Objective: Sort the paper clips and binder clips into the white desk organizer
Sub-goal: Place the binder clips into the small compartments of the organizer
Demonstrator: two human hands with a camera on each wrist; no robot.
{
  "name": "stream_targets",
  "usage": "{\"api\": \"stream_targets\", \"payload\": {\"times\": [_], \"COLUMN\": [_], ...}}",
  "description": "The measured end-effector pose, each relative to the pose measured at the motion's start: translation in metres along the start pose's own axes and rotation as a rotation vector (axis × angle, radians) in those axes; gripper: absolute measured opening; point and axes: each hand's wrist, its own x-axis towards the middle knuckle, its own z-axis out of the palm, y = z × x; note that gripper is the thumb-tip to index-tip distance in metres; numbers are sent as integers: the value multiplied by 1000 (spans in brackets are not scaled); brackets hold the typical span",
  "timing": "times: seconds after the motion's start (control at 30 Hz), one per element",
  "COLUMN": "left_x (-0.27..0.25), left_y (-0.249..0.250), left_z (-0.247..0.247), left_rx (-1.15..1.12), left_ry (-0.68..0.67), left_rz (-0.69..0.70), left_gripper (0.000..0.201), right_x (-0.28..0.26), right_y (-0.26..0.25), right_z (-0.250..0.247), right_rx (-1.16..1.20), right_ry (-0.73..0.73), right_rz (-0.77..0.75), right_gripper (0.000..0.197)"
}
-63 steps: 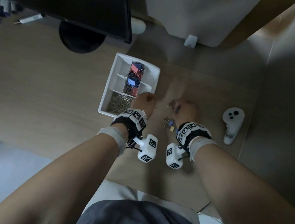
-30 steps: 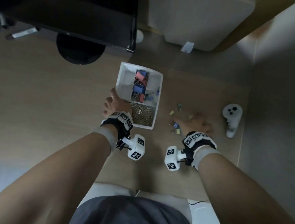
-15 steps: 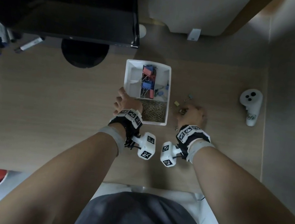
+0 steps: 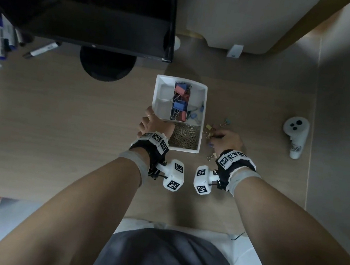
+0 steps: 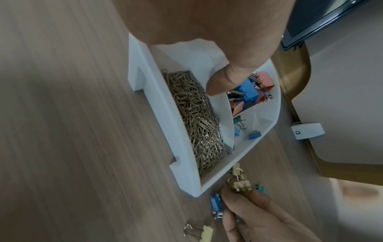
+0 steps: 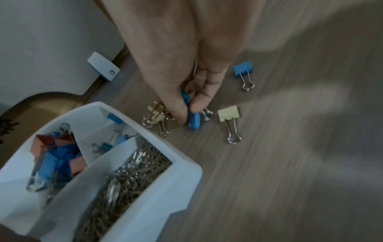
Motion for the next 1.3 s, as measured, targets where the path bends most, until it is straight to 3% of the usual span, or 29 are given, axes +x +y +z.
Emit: {"api": "stream_targets", "payload": {"times": [0.27,0.4,0.5,0.6,0.73,0.8,0.93,1.07,1.23,1.3], "left_x": [0,0,1,1,3,4,7,6,4,4], "left_y": [2,4,2,2,1,0,0,0,2,2], "left_z": [-5,-7,-7,-8,-9,-8,-9,-8,-9,-9], "left_rx": [-23,-15,-32,-57,-79,-85,-69,-54,-63,-78], "left_ry": [-62,-60,-63,-76,-88,-90,-99,-89,-91,-89], "left_rz": [-21,-39,-30,-31,-20,-10,-15,-26,-29,-27], "left_gripper": [91,89,88,90,93,93,92,92,90,89], "right_x": [6,5,7,13,23,24,17,13,14,15], "right_y": [-50,-80,-82,-78,-84,-84,-81,-81,-88,-89], "right_z": [-4,6,1,-5,2,8,16,11,0,2], "right_rx": [80,84,76,-18,-347,-358,-376,-285,-373,-355], "right_ry": [61,-49,23,76,-32,-7,191,197,144,162], "right_rz": [-117,-191,-199,-200,-299,-291,-282,-283,-261,-292], "right_gripper": [19,24,24,38,53,43,16,12,7,14]}}
